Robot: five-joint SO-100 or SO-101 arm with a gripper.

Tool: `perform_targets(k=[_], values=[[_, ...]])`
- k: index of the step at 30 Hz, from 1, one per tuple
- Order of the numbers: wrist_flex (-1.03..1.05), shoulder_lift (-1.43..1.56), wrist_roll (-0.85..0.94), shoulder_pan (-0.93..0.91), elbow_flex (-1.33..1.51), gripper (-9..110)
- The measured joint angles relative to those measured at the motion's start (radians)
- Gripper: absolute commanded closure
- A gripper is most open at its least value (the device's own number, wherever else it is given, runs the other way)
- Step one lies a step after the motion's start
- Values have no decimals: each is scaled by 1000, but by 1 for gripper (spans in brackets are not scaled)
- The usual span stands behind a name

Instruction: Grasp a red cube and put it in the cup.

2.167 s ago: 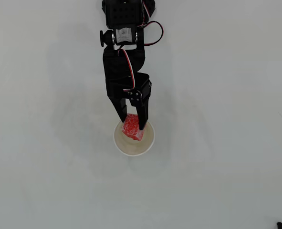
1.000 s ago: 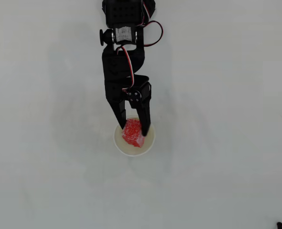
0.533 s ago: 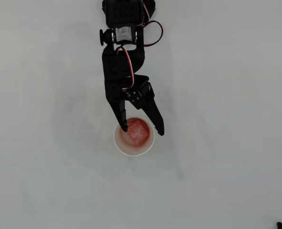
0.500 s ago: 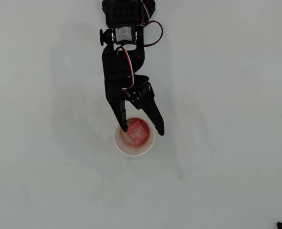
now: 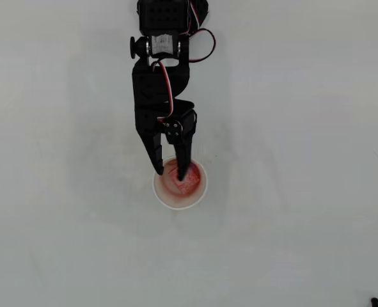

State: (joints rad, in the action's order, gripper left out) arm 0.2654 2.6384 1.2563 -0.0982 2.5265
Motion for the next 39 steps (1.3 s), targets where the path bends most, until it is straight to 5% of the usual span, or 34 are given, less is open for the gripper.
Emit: perform_targets(k=[21,39], values=[[48,115,-681,-163,58,101],[115,497,-887,-133,460,101]])
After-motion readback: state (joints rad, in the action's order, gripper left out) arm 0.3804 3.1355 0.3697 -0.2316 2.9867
